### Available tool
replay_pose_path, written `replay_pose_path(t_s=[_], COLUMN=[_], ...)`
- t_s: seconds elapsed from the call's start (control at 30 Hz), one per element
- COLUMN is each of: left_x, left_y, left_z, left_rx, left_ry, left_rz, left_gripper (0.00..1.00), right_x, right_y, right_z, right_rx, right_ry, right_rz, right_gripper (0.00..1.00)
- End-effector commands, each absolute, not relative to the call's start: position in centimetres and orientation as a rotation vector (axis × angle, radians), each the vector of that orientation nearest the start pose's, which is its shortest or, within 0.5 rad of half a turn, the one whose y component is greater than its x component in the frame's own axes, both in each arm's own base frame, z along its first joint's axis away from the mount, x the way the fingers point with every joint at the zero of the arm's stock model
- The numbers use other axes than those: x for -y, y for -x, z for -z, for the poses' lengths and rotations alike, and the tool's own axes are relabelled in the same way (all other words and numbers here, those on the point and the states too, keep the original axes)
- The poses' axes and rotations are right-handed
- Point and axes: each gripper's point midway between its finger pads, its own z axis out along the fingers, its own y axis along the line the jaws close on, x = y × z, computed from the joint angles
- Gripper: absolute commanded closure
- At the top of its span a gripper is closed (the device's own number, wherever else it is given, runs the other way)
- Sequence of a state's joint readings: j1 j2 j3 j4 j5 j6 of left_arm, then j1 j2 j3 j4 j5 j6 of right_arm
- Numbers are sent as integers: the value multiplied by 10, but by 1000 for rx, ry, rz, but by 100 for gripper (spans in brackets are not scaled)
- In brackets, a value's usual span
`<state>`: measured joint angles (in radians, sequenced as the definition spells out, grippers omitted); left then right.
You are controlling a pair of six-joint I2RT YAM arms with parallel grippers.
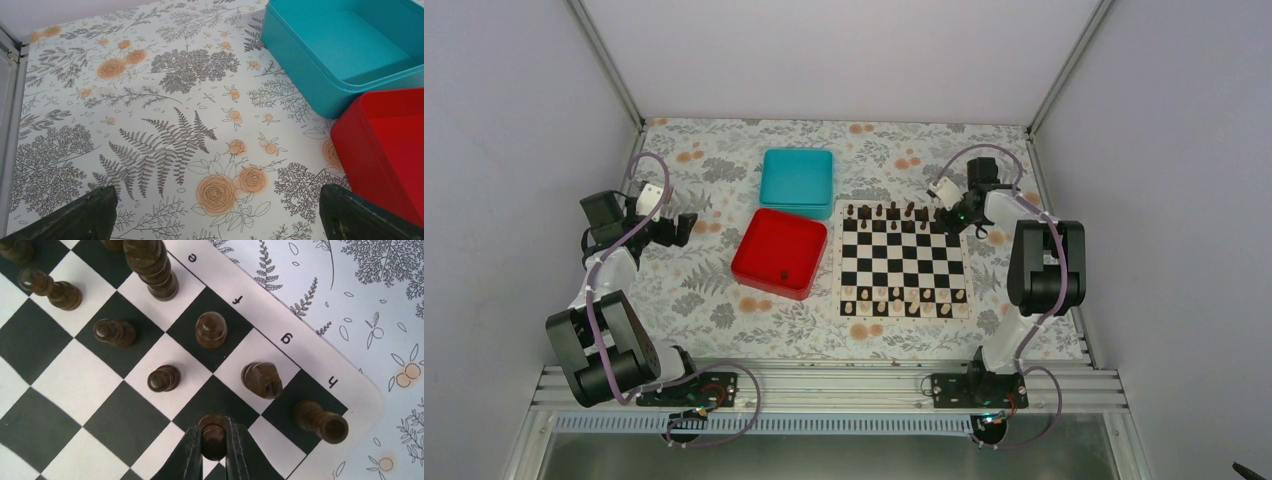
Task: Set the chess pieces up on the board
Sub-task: Place the chess piece on the chessboard.
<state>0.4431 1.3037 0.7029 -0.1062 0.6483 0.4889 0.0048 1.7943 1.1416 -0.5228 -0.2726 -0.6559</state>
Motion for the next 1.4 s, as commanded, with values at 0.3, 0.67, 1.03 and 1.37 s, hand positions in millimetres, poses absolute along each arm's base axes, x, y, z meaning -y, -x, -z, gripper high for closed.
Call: replay_pose_path(t_s=[0.3, 0.67, 1.03, 1.37], left_x=[-57, -57, -56, -56], left_y=[-361, -361, -361, -360], left_z=[-153, -155, -155, -156], left_rx=[-2052, -2049, -2047, -2046], left_ry=[-389, -390, -394, -394], left_rz=[178, 175, 180, 180], left_gripper=[0, 0, 0, 0], right_x=[-46, -42, -43, -47], right_y=[-416, -412, -409, -403], right_z=[-41, -29, -25, -51], right_rx=[-2505, -2523, -2533, -2507], right_ry=[942, 946, 948, 958], right_rz=[-169, -150, -163, -188], right_gripper=[94, 92, 81, 78])
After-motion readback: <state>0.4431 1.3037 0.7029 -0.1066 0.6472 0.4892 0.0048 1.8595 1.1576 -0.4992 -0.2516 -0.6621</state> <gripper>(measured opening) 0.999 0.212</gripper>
